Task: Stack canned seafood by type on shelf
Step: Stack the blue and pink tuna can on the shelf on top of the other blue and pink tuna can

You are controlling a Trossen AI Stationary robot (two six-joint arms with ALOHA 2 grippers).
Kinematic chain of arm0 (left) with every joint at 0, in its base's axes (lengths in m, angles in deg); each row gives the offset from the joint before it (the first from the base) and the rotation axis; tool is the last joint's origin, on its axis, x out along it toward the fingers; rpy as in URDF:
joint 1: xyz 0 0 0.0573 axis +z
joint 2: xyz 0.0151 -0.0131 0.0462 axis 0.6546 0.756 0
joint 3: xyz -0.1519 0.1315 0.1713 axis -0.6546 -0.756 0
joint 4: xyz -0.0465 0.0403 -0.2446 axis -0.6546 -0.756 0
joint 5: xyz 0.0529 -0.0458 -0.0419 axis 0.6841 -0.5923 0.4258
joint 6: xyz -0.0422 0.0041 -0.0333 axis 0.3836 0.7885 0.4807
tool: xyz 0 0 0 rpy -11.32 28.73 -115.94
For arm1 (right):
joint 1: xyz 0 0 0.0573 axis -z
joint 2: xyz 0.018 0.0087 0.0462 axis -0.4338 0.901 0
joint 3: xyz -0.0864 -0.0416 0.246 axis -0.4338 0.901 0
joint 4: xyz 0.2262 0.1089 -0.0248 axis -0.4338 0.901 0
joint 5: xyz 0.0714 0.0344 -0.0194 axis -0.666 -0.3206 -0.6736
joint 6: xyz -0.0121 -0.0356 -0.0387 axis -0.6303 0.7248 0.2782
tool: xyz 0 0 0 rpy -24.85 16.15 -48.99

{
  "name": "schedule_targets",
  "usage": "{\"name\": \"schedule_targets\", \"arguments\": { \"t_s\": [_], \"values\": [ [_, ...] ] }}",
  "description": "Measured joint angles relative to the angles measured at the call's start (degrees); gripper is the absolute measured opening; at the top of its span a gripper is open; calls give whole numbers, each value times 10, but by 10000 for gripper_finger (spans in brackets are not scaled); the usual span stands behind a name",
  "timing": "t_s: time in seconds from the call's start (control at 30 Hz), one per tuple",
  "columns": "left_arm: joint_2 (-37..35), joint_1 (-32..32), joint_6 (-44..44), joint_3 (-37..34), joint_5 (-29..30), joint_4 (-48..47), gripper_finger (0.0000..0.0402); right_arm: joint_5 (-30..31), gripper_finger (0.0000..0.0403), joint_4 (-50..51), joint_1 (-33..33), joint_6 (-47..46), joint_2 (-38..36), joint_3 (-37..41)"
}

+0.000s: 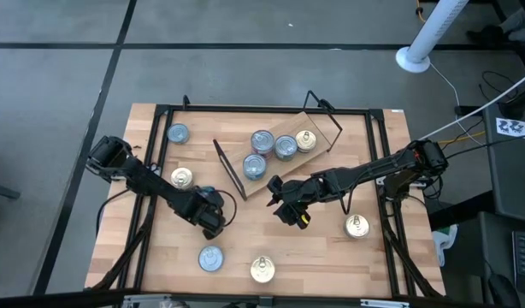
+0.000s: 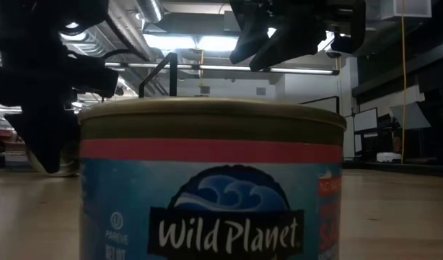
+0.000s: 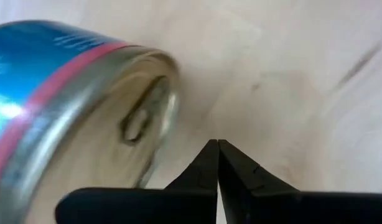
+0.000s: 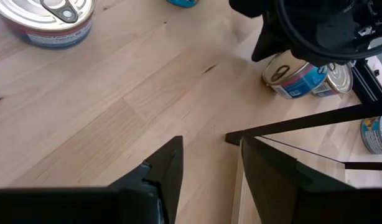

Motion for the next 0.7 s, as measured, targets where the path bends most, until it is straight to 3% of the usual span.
{"name": "schedule_targets", "arguments": {
  "t_s": [0.17,0.5,0.7],
  "values": [
    [0,0,-33,1,-49,33,38,0,163,0,0,0,0,0],
    [-4,0,-69,25,-166,63,184,0,163,0,0,0,0,0],
    [-2,6,-91,46,-192,63,230,0,163,0,0,0,0,0]
  ]
}}
